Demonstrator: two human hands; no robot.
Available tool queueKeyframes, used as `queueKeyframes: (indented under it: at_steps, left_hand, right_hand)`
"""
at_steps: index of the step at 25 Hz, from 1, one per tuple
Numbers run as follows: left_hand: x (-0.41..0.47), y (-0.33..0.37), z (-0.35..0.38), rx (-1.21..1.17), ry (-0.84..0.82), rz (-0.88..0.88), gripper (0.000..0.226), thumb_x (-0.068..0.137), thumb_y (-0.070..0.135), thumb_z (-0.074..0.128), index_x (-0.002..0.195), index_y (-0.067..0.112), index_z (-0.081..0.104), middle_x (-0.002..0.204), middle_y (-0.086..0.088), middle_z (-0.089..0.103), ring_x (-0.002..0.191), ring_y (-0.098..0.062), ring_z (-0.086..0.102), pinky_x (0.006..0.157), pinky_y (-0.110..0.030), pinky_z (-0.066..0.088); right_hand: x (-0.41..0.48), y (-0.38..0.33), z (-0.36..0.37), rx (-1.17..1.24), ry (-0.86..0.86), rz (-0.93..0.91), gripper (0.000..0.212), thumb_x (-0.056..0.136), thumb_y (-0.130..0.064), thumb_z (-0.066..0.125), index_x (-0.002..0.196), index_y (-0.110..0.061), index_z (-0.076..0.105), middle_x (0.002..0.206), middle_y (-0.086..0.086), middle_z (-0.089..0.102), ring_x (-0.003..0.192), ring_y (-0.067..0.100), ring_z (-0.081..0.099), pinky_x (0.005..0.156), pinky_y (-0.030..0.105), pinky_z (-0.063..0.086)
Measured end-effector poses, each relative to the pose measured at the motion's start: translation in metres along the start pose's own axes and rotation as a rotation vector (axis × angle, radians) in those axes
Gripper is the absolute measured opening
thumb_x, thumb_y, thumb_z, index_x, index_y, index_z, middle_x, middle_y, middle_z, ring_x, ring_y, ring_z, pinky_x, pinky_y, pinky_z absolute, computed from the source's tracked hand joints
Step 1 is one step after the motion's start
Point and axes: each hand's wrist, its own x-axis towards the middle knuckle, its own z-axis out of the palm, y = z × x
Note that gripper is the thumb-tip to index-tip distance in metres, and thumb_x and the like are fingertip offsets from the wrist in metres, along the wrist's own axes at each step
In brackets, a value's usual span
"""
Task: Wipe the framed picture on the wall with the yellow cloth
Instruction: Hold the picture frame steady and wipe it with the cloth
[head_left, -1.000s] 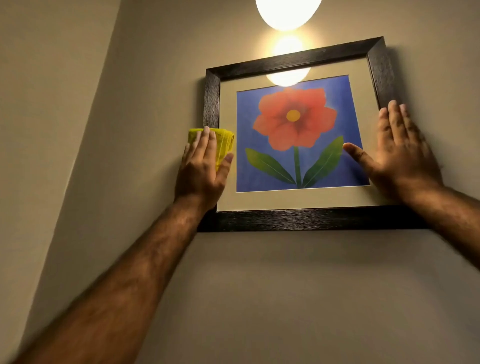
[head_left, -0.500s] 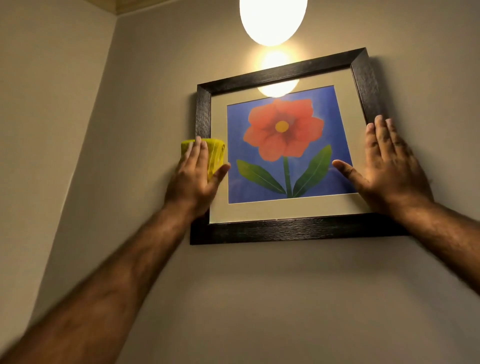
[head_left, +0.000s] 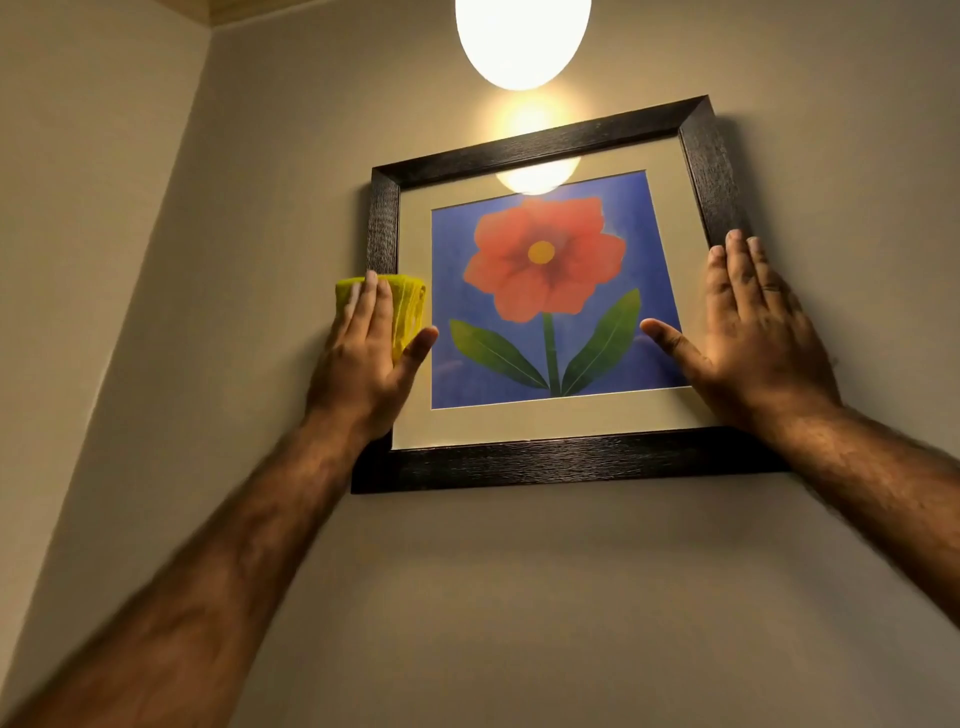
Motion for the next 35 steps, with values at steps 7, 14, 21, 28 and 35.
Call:
queueKeyframes:
  at_steps: [7,14,21,28,35]
  left_hand:
    - [-0.075,0.002,0.004,0.014,-0.044,0.014,0.098,0.087,0.08,0.007,0.16,0.015,0.009,0.17,-0.001,0.003,0.157,-0.016,0.002,0.126,-0.033,0.008]
    - [0.081,0.006,-0.016,0.015,-0.095,-0.087,0.11,0.078,0.084,0.008,0.159,0.01,0.005,0.17,-0.008,0.001,0.157,-0.025,0.002,0.127,-0.039,0.005]
    - [0.057,0.004,-0.001,0.027,-0.023,-0.066,0.11,0.079,0.086,0.003,0.159,0.011,0.002,0.17,-0.008,0.001,0.157,-0.025,0.001,0.128,-0.041,0.006]
    - [-0.079,0.005,0.006,0.027,-0.057,-0.004,0.099,0.086,0.081,0.003,0.16,0.014,0.003,0.17,-0.002,-0.003,0.158,-0.019,-0.001,0.128,-0.036,0.007]
    - [-0.091,-0.004,0.001,0.054,-0.094,0.031,0.095,0.088,0.08,0.005,0.16,0.018,0.002,0.17,0.002,-0.004,0.157,-0.014,-0.004,0.127,-0.033,0.008]
  right_hand:
    - [0.0,0.001,0.002,0.005,0.007,0.003,0.11,0.087,-0.083,0.019,0.162,-0.003,0.009,0.173,0.014,0.004,0.161,0.026,0.006,0.13,0.043,0.012]
    - [-0.002,-0.001,0.0,-0.021,-0.011,0.008,0.11,0.087,-0.081,0.02,0.162,-0.003,0.007,0.173,0.014,0.002,0.161,0.026,0.003,0.13,0.042,0.011]
    - [-0.001,0.0,0.001,-0.031,-0.016,0.01,0.111,0.087,-0.083,0.018,0.162,-0.003,0.006,0.173,0.013,0.0,0.161,0.025,0.001,0.13,0.04,0.008]
    - [-0.001,0.001,0.003,-0.004,-0.007,0.011,0.11,0.088,-0.084,0.017,0.163,-0.004,0.007,0.173,0.013,0.002,0.161,0.025,0.003,0.129,0.04,0.007]
    - [-0.002,0.0,0.002,0.017,0.004,0.012,0.11,0.088,-0.083,0.019,0.162,-0.003,0.008,0.173,0.014,0.002,0.161,0.025,0.003,0.13,0.041,0.009]
